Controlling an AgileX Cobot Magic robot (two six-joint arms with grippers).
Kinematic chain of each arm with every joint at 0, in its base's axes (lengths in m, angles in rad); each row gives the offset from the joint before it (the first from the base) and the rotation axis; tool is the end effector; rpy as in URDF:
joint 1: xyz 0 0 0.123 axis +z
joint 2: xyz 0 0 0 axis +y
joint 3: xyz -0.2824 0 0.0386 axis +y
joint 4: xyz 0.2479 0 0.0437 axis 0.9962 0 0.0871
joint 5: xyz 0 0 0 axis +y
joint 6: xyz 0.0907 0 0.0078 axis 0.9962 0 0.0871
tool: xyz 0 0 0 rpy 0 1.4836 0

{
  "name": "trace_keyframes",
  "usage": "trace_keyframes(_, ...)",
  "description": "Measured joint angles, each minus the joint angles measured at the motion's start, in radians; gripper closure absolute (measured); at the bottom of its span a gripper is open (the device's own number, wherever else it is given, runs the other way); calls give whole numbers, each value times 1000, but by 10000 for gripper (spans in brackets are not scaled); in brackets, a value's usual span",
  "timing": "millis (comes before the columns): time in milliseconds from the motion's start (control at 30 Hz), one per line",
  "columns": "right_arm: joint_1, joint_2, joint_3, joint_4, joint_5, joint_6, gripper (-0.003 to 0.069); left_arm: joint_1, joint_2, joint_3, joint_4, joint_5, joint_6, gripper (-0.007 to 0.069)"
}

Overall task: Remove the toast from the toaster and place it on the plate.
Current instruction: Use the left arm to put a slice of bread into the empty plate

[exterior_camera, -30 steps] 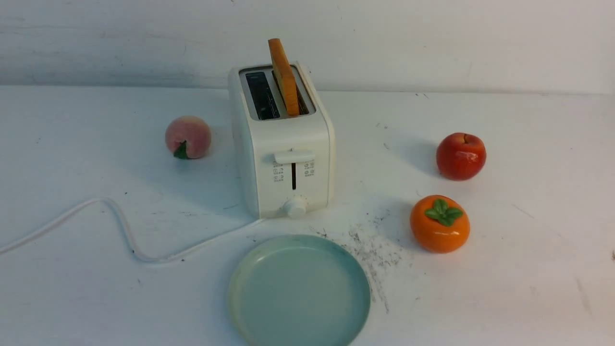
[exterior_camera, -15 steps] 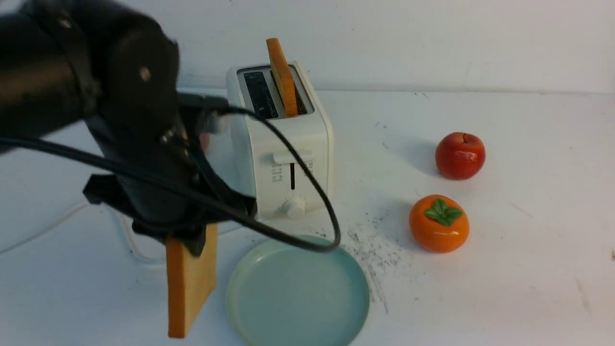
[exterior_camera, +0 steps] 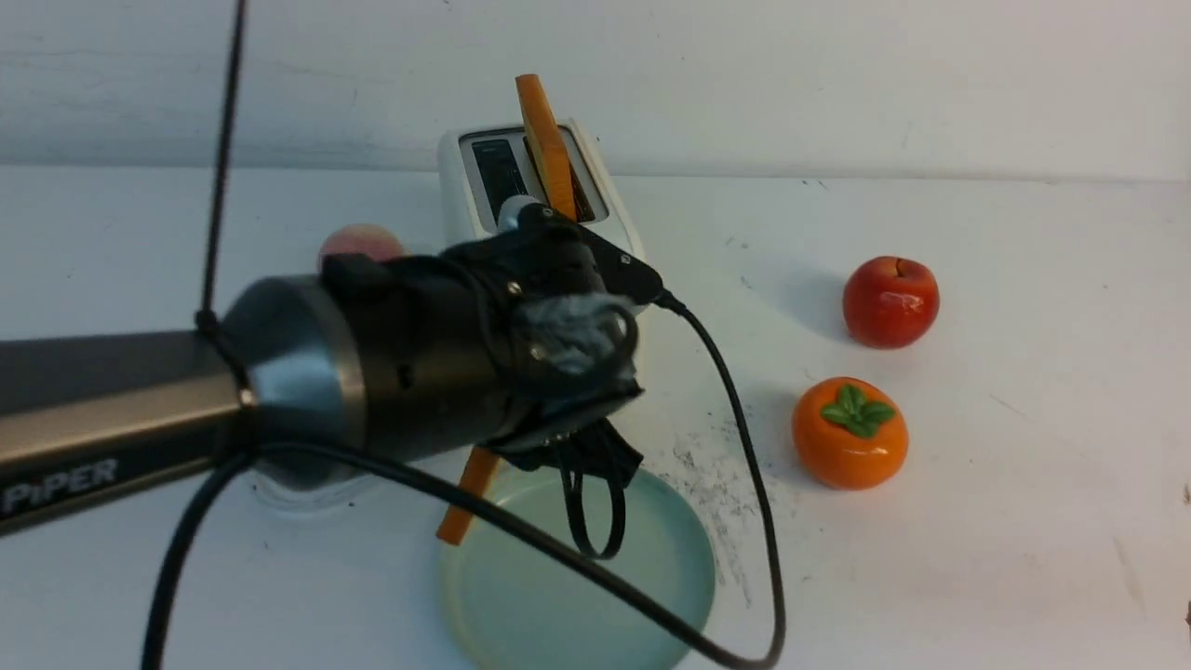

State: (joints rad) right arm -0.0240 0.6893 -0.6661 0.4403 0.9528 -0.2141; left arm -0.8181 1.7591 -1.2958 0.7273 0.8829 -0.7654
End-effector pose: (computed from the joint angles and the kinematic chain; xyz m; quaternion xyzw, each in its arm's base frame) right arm 0.1130 0.0290 0.3066 -0.0278 0.9212 0.1698 0.3490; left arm 0.2847 -0.2354 0.2514 0.2047 0.9182 0.1121 0.3201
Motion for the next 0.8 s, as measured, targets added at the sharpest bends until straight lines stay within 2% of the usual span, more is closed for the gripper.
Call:
trace_keyframes(167,0,0,0,1,-1,0,552,-5,52,0,41,-47,-48,514)
trace_keyframes(533,0,0,0,1,-5,0,543,-5,102,0,17,-64,-56,514)
trace_keyframes(800,0,0,0,1,-6,0,534,-5,103,-1,-9,-38,41,514)
